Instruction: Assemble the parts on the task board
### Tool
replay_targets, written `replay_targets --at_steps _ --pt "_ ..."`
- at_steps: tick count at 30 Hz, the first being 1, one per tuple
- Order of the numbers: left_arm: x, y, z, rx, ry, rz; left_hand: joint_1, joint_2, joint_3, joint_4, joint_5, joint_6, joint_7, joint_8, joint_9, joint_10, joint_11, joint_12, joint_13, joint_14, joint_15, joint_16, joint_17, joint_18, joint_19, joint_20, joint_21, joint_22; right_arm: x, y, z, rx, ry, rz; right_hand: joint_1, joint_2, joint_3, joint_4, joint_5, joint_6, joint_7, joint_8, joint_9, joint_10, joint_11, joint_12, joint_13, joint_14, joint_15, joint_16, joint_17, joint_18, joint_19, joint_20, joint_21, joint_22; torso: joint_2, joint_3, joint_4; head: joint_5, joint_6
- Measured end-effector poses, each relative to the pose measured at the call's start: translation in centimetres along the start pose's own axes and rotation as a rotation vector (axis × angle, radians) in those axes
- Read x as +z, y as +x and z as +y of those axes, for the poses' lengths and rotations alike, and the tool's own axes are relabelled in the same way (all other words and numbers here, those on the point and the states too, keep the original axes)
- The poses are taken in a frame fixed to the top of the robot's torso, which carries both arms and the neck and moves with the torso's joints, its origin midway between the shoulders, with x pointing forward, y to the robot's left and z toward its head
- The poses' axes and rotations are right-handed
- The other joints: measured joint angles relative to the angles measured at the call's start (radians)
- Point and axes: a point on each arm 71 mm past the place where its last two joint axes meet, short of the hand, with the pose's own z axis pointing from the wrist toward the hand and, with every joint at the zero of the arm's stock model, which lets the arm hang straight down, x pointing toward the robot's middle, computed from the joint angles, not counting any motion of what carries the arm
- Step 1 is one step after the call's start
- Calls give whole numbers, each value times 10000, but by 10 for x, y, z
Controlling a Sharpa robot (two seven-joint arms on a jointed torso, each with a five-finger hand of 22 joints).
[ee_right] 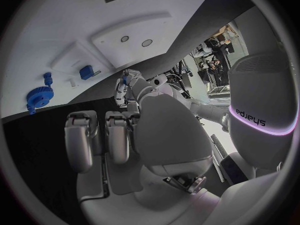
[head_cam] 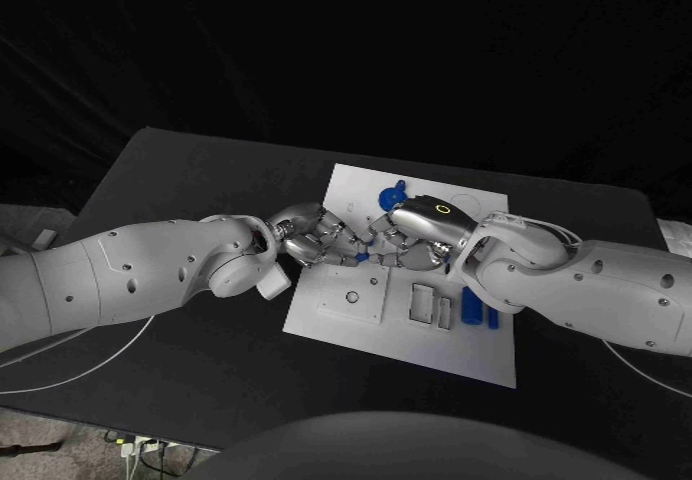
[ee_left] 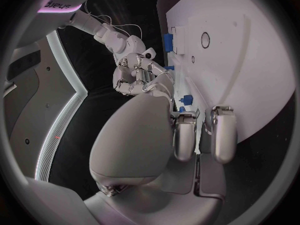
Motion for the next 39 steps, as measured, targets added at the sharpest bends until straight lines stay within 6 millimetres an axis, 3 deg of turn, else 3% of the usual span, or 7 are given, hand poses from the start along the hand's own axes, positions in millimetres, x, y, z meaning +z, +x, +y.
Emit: replay_targets --at_steps 18,21,30,39 --pt "-1 0 2 -10 -148 62 -12 10 -81 -1 72 -41 5 -51 -1 0 0 0 0 0 0 0 -2 0 0 0 -5 -2 4 2 1 47 5 25 -132 214 -62 48 136 137 111 176 239 0 1 4 16 0 0 0 -1 -1 0 0 0 -2 0 0 6 56 0" --pt "-2 0 2 -10 -154 65 -12 10 -196 31 107 -295 79 -121 -7 19 61 0 0 1 73 0 -2 1 -3 69 -58 -2 4 2 1 73 28 20 -119 281 -56 55 176 127 120 175 293 0 1 14 15 0 0 0 -1 -1 0 0 0 -2 -2 0 4 66 0" --pt "-4 -3 3 -5 -226 22 -41 40 -553 167 -480 -1133 318 -618 -279 18 198 0 13 4 179 0 -3 2 1 145 -154 -2 5 2 0 153 72 -19 -132 343 -34 76 175 132 111 171 335 -1 2 40 7 0 0 0 7 -1 1 1 0 -3 -4 0 1 91 0" --pt "-14 -12 9 43 -362 -218 -41 40 -588 183 -487 -1230 342 -619 -300 18 198 0 13 4 178 0 -3 1 1 145 -154 -3 10 2 -3 99 127 -61 -132 342 -34 76 174 173 150 205 356 35 38 40 8 0 0 0 6 0 1 1 0 -4 -3 0 7 98 0"
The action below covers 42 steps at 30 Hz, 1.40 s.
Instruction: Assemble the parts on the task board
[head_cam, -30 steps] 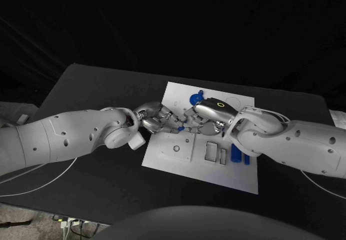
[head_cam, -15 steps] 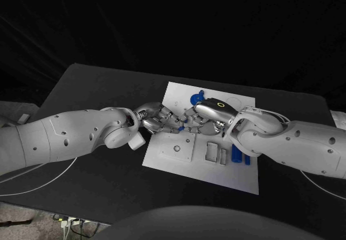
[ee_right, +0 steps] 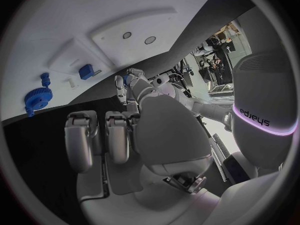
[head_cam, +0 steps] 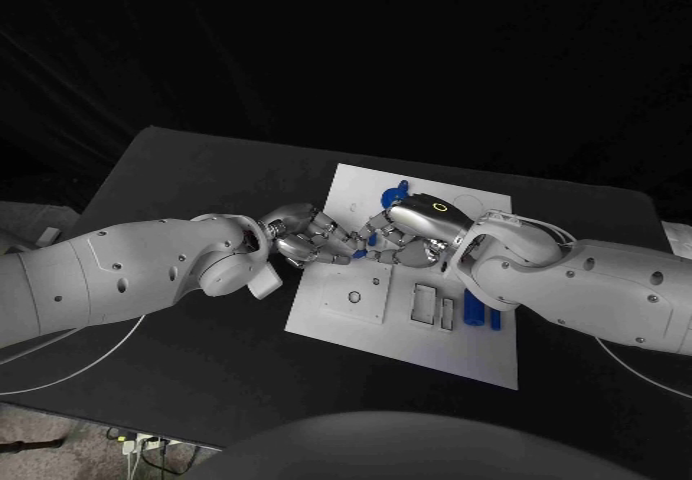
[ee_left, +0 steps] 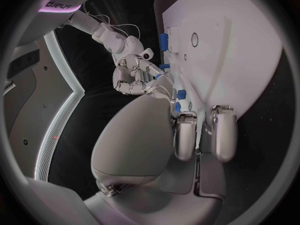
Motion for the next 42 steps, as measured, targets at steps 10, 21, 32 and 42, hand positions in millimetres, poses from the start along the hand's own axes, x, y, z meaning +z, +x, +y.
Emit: replay_targets --at_steps 10,21,32,42 --pt "-19 -21 9 281 -252 -700 58 -58 -34 -2 38 0 0 0 -1 -36 36 0 2 2 2 0 -1 0 -1 70 0 -1 14 -8 -8 -505 2 -77 1 -2 0 -1 -1 0 1 29 33 0 0 0 1 0 0 0 -1 0 0 0 0 -1 1 -12 13 25 0" --pt "-28 -35 1 712 96 -1602 57 -59 -255 110 57 225 -73 282 85 0 71 0 5 -3 74 0 -1 0 -1 70 1 -1 45 -20 -15 -1549 -52 10 1 -4 0 -1 -78 -3 -1 26 60 0 0 0 6 0 0 0 -2 0 0 0 0 7 22 -56 80 -53 0" --pt "-33 -46 -32 2022 779 -2284 -650 333 -704 164 174 401 -213 707 217 -22 17 0 5 -3 73 0 -1 0 -1 70 97 -2 67 -33 -26 -2289 394 763 45 39 0 -1 -279 -15 8 16 99 -36 35 24 2 0 0 0 -3 0 0 0 0 5 135 -147 265 -133 0" --pt "-38 -56 -70 3829 946 -2654 -1032 553 -868 171 -178 335 -261 822 217 -2 -2 0 10 -3 -1 0 -2 -1 -1 70 97 -2 77 -37 -26 -2346 673 1672 71 63 42 -45 -279 -23 11 -13 107 -36 35 -5 0 -1 75 0 -4 0 37 37 46 4 238 -184 393 -159 0"
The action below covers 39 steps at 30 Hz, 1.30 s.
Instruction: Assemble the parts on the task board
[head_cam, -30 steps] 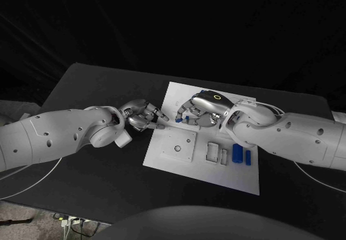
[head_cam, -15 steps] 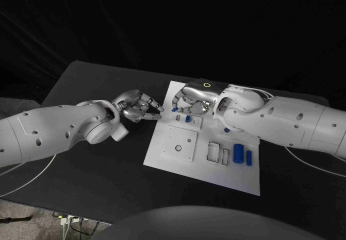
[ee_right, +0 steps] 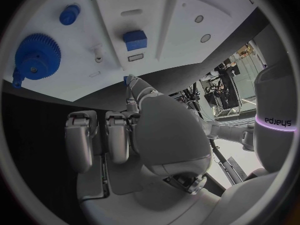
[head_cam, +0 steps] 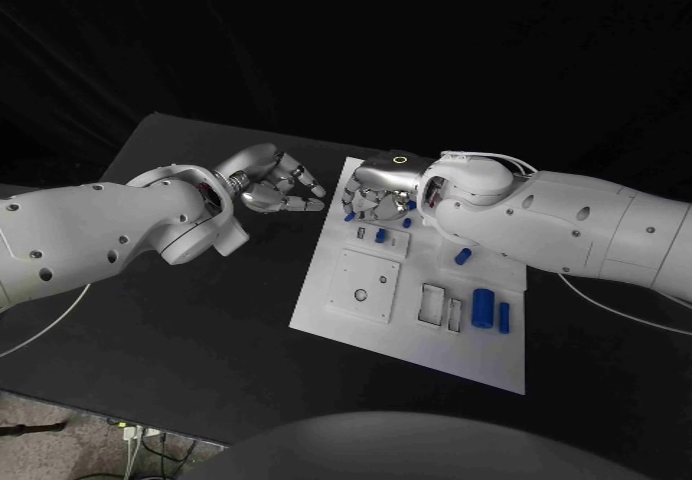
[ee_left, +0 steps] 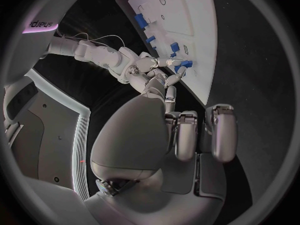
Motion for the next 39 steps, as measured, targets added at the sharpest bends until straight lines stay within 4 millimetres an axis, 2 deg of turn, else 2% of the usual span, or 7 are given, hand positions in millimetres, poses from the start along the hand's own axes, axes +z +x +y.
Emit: replay_targets --at_steps 6,9,12,21,29,39 --pt "2 -5 -7 609 -184 -16 -128 128 -4 4 -210 -87 13 19 -1 0 1 1 6 0 0 0 0 1 0 0 0 0 3 -2 0 40 -4 156 91 122 44 -45 -227 -119 115 -61 136 1 72 28 51 0 0 0 0 0 0 0 2 -1 16 -4 14 35 0" --pt "2 -5 -7 764 -307 -2 -194 194 -58 2 -364 -134 -6 60 -1 -1 1 2 5 0 0 0 0 1 0 0 0 0 3 -2 1 67 -13 186 87 258 56 -56 -427 -207 177 -116 208 20 127 16 435 0 70 0 0 0 -3 74 2 -1 18 -6 12 36 0" --pt "2 -5 -6 862 -402 13 -230 230 -59 3 -497 -175 27 60 -1 -1 1 3 2 0 0 0 0 1 0 0 0 -1 2 -2 1 95 -36 197 85 442 97 -97 -741 -308 167 -139 298 3 146 -44 1237 0 71 0 0 0 -2 74 2 -1 16 -7 11 35 0" --pt "3 -5 -5 1025 -636 85 -378 378 -115 4 -654 -245 28 99 -2 -2 2 28 5 0 0 0 0 2 0 -1 0 0 -1 -3 0 101 -117 16 87 729 125 -125 -1396 -560 169 -285 503 -73 219 -31 1520 -1 143 0 -1 0 -3 145 -46 -2 5 -4 12 53 0" --pt "3 -5 -3 1086 -844 186 -431 431 -116 4 -700 -280 63 98 -3 -3 3 41 8 0 0 0 3 2 0 0 0 -1 -5 -5 1 75 -204 -307 9 808 182 -123 -1509 -598 170 -311 524 -91 236 -21 1488 -1 142 0 -1 1 -3 145 -94 -3 -7 -11 17 67 0" --pt "5 -4 -2 1113 -964 325 -510 509 -115 5 -791 -314 28 136 -4 -18 18 41 9 0 1 0 7 2 0 -1 0 -1 -9 -4 -1 31 -191 -604 -83 900 276 -85 -1542 -769 95 -427 565 -93 235 26 1444 0 142 0 -2 1 -3 145 -194 -4 -12 -12 17 77 0"
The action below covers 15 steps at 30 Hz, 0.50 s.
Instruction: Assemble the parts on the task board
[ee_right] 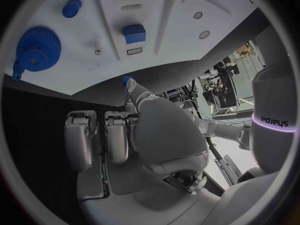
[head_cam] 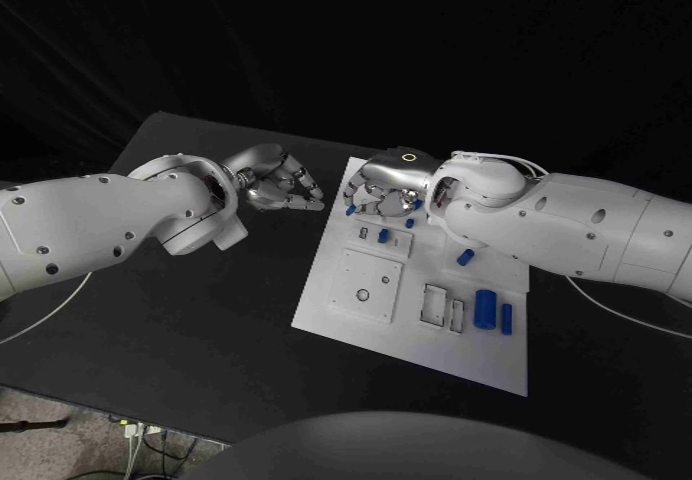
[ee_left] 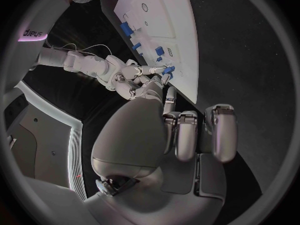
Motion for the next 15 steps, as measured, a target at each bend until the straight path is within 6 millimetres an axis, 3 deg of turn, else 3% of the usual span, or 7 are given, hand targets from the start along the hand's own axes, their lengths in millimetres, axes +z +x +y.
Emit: replay_targets --at_steps 15 --pt "2 2 1 18 -95 227 -32 121 -55 0 -54 -35 36 38 -1 -2 2 -28 281 0 0 0 -2 -1 0 0 0 0 -2 5 -1 -69 46 6 -80 80 99 44 0 -171 -9 -193 -26 -69 70 -27 -79 0 0 0 -1 0 0 0 -51 7 -2 -7 -1 -34 0"
